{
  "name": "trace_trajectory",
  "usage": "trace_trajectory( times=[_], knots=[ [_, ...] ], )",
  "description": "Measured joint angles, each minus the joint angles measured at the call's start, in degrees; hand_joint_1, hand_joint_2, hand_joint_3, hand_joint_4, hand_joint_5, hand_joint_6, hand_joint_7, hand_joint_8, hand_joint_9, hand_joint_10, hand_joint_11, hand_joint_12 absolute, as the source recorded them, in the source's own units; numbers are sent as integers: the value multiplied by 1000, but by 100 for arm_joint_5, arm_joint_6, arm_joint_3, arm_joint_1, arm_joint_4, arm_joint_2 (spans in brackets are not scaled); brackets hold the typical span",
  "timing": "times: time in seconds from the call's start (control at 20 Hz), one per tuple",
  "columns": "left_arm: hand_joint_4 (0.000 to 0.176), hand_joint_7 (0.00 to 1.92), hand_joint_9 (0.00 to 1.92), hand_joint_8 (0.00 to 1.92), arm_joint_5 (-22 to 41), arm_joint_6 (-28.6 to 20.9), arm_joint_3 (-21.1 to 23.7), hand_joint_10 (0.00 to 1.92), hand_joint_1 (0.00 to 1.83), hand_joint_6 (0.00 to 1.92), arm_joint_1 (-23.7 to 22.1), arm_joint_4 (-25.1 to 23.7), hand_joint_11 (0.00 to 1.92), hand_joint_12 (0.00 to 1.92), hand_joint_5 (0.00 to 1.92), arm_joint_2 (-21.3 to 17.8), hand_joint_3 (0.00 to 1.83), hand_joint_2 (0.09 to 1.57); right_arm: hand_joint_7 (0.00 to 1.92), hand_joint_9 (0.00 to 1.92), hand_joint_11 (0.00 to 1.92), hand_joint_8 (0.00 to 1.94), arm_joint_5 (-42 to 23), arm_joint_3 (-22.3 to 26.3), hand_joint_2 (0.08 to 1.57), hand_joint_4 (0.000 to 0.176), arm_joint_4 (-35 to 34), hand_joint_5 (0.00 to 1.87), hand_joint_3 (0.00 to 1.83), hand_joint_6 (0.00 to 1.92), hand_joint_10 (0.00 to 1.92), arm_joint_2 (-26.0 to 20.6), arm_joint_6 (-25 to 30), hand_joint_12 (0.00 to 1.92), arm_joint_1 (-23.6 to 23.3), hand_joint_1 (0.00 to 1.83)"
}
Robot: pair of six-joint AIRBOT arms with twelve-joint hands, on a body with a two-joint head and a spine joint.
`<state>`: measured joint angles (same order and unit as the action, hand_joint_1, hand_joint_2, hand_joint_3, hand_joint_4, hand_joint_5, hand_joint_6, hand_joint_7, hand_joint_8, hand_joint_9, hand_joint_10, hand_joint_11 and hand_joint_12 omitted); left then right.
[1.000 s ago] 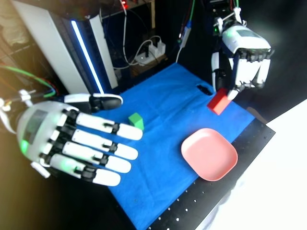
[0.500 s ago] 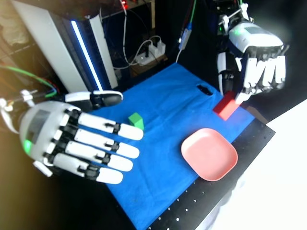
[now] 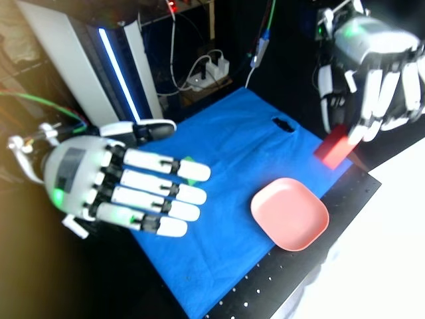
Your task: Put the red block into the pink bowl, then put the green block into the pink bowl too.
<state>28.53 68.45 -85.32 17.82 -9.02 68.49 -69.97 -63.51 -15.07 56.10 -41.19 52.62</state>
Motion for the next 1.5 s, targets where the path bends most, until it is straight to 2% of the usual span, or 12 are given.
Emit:
trace_trajectory(
  times=[0.25,0.45,0.55,0.65,0.7,0.75,0.8,0.85,0.95,1.0,1.05,1.5],
  knots=[
    [176,917,523,835,-39,2,-37,1349,1054,750,-28,22,124,1921,1124,-13,0,1045,493,427,36,4,-7,-4,879,50,125,264,0,5,14,74,81,758,-37,367],
    [176,750,439,1189,-42,0,-66,1544,1036,822,-28,24,105,1921,1080,-7,0,1062,481,429,19,1,-9,-9,877,65,225,263,0,1,3,116,136,801,-96,378],
    [176,872,633,1550,-48,2,-116,1762,1055,752,-28,46,408,1921,1122,0,0,1045,473,433,9,0,0,-24,864,63,205,255,0,0,3,153,162,809,-96,397],
    [176,821,601,1279,-52,0,-122,1568,1052,756,-26,146,346,1921,1118,0,0,1045,462,437,19,0,-4,-35,862,56,229,259,0,2,4,188,181,814,-96,395],
    [36,912,751,970,-26,0,-122,1325,1110,691,-4,221,511,1849,1158,9,0,1035,468,450,13,3,0,-35,858,58,251,259,0,2,8,192,199,814,-96,389],
    [0,947,804,880,2,-15,-122,1240,1133,654,22,291,560,1802,1179,24,0,1028,473,457,13,5,0,-35,856,56,254,263,0,3,10,192,201,813,-96,401],
    [0,935,806,872,59,-127,-177,1257,1125,677,96,304,580,1804,1166,63,1,1032,484,464,10,8,-4,-35,864,45,260,261,0,2,12,192,203,812,-96,397],
    [42,958,811,778,129,-409,-293,1151,1106,699,195,289,601,1725,1154,133,0,1036,479,458,11,5,-9,-39,869,22,262,258,1,1,8,195,203,810,-96,381],
    [43,1033,813,723,118,-1080,-586,1141,1112,659,365,175,526,1743,1179,308,0,1027,475,455,9,3,-7,-46,871,20,247,257,1,0,6,214,208,807,-96,379],
    [15,1092,786,720,107,-1252,-682,1143,1125,628,404,149,418,1764,1197,363,0,1021,485,460,24,1,-7,-46,872,27,243,256,0,0,2,223,208,781,-96,369],
    [167,1066,718,789,120,-1279,-704,1107,1077,618,433,149,242,1763,1200,400,0,1016,519,442,25,11,7,-46,884,61,247,273,4,6,0,223,208,768,-96,364],
    [176,992,525,1123,238,-1300,-901,1330,1045,781,474,-155,113,1872,1106,979,3,1051,465,399,6,5,0,-94,929,33,262,234,2,0,0,299,214,721,-98,273]
  ],
)
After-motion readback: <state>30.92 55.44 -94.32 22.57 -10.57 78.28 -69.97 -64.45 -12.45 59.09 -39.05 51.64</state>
